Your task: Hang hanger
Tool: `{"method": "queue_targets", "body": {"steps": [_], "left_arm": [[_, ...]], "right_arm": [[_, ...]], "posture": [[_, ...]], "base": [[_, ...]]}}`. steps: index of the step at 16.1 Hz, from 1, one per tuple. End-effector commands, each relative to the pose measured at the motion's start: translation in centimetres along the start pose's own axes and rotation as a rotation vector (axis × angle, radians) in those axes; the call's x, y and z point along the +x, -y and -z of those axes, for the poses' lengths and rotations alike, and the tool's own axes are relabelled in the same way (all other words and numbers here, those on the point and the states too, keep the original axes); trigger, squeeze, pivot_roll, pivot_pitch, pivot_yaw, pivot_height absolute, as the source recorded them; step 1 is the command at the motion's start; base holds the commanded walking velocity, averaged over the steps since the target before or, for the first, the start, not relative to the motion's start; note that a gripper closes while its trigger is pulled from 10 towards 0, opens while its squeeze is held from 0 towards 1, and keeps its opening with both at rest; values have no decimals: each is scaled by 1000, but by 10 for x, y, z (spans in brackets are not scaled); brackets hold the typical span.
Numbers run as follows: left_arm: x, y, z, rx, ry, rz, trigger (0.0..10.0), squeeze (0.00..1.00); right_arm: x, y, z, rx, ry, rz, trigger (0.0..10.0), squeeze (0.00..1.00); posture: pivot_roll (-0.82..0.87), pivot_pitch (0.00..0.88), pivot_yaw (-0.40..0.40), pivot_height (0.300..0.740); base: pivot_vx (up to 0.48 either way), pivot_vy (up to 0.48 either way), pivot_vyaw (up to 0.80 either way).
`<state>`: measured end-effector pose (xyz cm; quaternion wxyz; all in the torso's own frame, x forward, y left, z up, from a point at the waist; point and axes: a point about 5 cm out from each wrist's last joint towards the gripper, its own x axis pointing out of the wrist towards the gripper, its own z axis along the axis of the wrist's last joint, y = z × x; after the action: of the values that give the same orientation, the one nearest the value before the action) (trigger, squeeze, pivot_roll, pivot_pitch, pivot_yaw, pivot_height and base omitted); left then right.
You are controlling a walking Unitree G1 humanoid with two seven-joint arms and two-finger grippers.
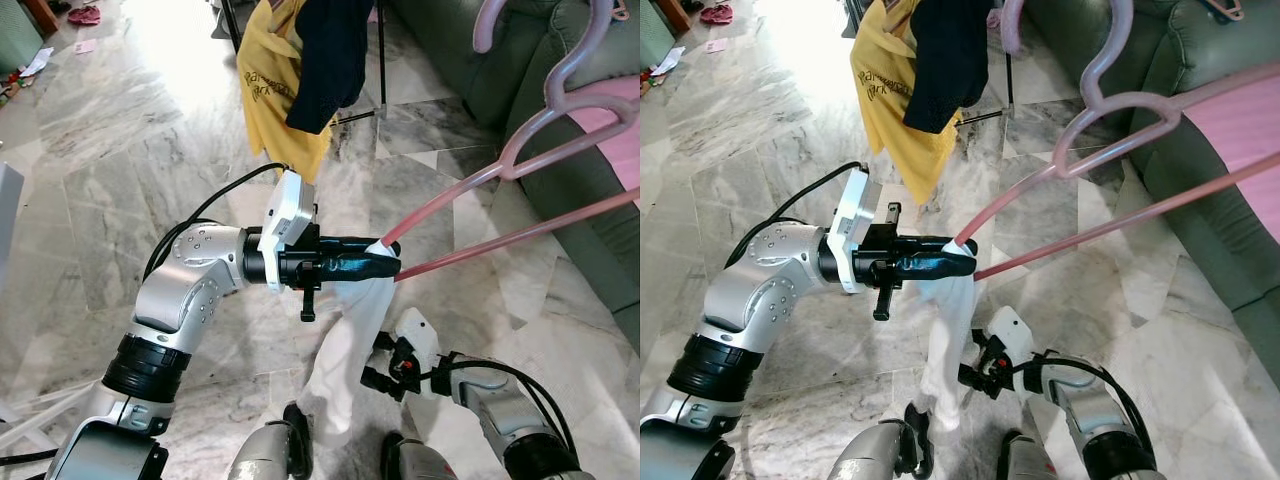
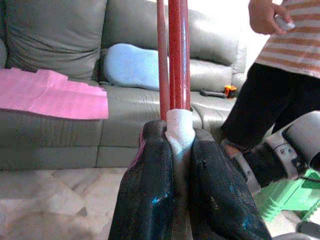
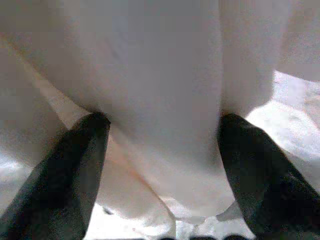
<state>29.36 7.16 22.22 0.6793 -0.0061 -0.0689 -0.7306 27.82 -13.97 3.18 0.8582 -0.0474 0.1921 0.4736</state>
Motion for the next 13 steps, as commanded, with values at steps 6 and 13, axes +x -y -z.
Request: {"method": "queue_targets", "body": {"steps": [6, 13], "left_arm": [[12, 15, -31, 7, 133, 100, 10000, 0], [4, 12, -30, 8, 108, 52, 10000, 0]], "right_arm": [[10, 14, -1, 33, 66, 250, 0, 0], [-16, 30, 15, 25, 40, 399, 0, 0]], "posture": [[-6, 248, 85, 740], [-2, 243, 78, 740]], "base": [[0, 0, 0], [0, 0, 0]]}}
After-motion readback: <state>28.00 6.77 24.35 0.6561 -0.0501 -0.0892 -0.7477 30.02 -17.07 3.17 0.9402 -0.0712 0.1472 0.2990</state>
